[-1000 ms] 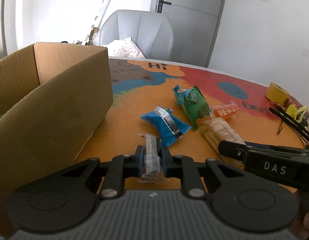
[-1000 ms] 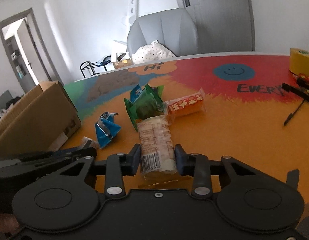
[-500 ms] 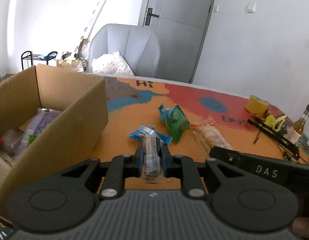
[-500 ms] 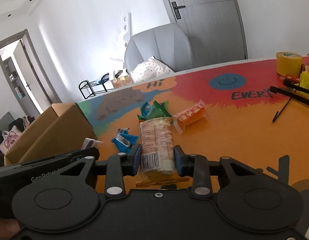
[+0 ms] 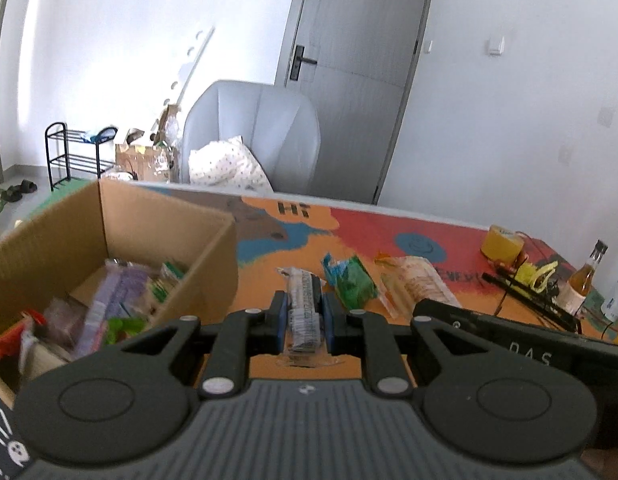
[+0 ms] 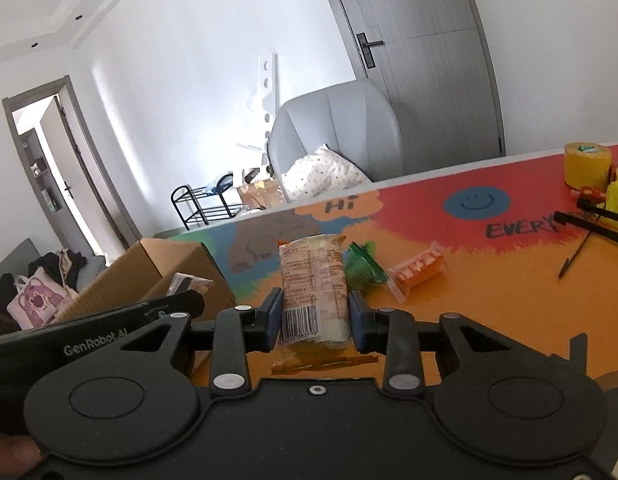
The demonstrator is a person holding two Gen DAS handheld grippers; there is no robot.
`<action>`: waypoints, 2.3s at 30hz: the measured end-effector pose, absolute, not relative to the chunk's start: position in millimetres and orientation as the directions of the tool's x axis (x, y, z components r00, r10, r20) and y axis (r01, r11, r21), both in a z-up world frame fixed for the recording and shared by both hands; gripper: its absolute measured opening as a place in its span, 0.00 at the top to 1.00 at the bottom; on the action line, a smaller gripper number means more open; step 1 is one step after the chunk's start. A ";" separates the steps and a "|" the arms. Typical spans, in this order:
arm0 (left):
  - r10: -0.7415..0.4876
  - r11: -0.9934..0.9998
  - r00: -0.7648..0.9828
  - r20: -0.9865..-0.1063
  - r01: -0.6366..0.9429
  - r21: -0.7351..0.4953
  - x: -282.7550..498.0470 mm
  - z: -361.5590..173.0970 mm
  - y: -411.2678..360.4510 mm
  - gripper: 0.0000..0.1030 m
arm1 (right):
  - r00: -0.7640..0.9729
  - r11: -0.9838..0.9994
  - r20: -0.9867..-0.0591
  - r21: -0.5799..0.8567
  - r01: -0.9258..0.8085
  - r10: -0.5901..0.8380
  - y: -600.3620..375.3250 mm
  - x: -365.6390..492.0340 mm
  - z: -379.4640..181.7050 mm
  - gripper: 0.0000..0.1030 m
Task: Organize snacks
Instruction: 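Carry the clear-wrapped bar and bread pack over the box with both tools, then open both tools to drop the snacks into the box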
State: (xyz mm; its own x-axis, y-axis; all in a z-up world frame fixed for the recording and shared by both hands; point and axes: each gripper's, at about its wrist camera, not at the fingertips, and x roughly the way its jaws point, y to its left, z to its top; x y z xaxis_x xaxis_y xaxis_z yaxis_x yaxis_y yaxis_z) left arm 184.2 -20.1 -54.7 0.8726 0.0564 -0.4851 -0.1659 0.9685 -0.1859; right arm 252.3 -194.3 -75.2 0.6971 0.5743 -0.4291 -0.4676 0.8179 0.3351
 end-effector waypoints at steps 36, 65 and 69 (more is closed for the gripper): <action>0.199 0.932 0.864 -0.462 -0.313 -0.184 172.2 -10.7 90.5 0.83 | 0.621 0.727 -0.378 0.349 -0.592 0.687 -104.6 258.9 -34.3 0.68; 0.310 0.858 0.838 -0.450 -0.450 -0.247 142.1 -7.6 160.6 0.35 | 0.504 0.640 -0.410 0.344 -0.687 0.760 -11.6 255.6 -23.1 0.68; 0.324 0.847 0.830 -0.453 -0.468 -0.251 136.1 -9.4 168.4 0.30 | 0.477 0.622 -0.411 0.376 -0.687 0.776 -4.0 256.2 -25.8 0.52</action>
